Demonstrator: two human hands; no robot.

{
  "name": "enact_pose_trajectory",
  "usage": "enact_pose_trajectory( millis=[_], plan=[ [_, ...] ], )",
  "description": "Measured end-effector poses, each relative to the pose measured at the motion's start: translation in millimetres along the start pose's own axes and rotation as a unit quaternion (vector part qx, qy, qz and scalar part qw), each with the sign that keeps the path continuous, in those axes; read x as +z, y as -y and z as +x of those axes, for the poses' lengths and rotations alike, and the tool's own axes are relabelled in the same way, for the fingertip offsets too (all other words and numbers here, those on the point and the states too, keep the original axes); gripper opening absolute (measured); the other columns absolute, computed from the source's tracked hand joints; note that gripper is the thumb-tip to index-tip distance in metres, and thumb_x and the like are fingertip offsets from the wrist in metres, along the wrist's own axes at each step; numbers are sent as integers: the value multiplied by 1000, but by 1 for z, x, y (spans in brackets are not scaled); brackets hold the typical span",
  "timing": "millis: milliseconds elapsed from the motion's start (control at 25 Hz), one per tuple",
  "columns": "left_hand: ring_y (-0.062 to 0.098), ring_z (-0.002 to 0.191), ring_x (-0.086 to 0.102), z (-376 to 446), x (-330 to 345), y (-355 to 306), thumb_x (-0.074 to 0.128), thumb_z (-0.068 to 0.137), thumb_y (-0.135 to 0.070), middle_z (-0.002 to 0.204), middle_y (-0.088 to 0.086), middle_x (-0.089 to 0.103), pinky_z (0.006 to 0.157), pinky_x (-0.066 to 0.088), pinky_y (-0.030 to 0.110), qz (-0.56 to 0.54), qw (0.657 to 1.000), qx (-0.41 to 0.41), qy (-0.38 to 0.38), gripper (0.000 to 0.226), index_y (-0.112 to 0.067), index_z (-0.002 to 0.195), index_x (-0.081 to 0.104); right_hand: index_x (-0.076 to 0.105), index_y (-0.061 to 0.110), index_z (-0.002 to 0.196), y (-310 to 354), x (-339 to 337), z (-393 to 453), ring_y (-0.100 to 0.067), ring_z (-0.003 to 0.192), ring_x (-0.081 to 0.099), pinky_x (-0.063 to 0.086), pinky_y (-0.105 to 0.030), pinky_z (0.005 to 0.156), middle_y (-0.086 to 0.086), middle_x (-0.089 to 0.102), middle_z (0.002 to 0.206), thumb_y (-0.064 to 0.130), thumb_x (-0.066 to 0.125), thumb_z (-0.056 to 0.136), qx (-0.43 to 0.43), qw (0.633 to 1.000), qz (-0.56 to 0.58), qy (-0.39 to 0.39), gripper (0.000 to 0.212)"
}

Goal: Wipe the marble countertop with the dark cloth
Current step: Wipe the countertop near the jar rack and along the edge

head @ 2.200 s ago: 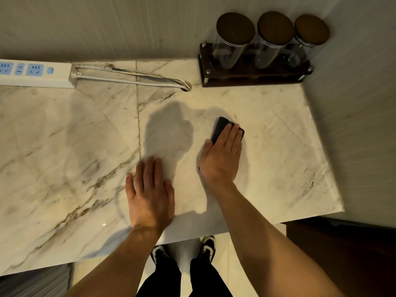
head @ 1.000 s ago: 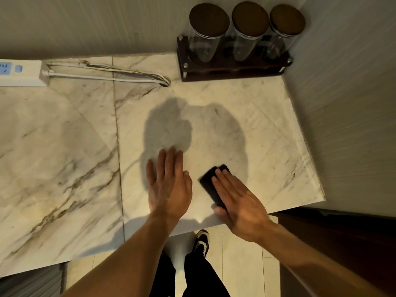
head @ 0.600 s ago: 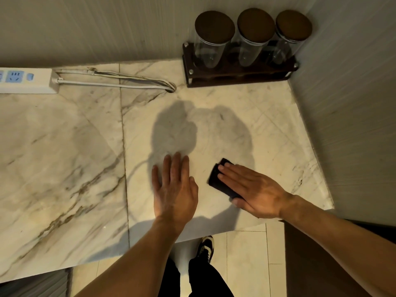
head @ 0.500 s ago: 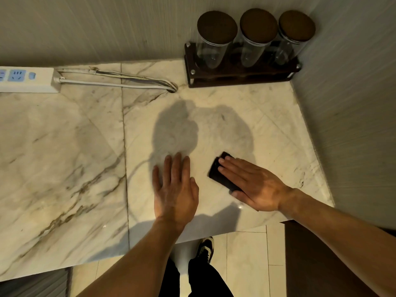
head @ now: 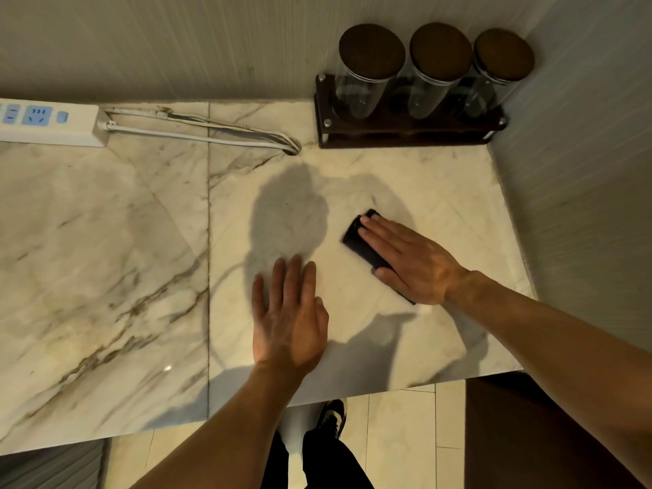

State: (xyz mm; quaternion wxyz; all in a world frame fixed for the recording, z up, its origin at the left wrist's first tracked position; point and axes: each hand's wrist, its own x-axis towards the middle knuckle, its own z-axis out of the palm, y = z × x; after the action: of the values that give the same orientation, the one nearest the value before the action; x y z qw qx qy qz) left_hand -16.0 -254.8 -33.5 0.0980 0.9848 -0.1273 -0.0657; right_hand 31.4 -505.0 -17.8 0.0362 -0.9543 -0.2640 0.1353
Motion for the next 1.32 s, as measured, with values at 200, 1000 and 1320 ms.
enact_pose_trajectory(
  millis=[200,1000,1320],
  plan=[
    [28,144,23,0,-1,1,30,94,-37,154,10,34,114,11,52,2,1000,-2,4,56,-15,145,35,0,12,152,-8,-9,22,-15,147,-8,3,-34,120,-4,-5,160,46,23,99,64,998,21,-10,66],
    [29,144,24,0,0,0,34,93,-35,154,9,34,115,18,55,-5,1000,1,2,55,-16,145,35,4,15,153,-21,-25,90,-20,148,-1,5,-35,119,-4,0,162,44,24,100,335,931,104,-104,63],
    [30,143,26,-1,0,1,33,94,-36,153,10,35,114,15,53,1,1000,6,-3,55,-16,145,36,5,9,152,-2,-18,90,-25,147,1,5,-37,119,-9,4,161,41,24,100,446,868,143,-165,64]
  ],
)
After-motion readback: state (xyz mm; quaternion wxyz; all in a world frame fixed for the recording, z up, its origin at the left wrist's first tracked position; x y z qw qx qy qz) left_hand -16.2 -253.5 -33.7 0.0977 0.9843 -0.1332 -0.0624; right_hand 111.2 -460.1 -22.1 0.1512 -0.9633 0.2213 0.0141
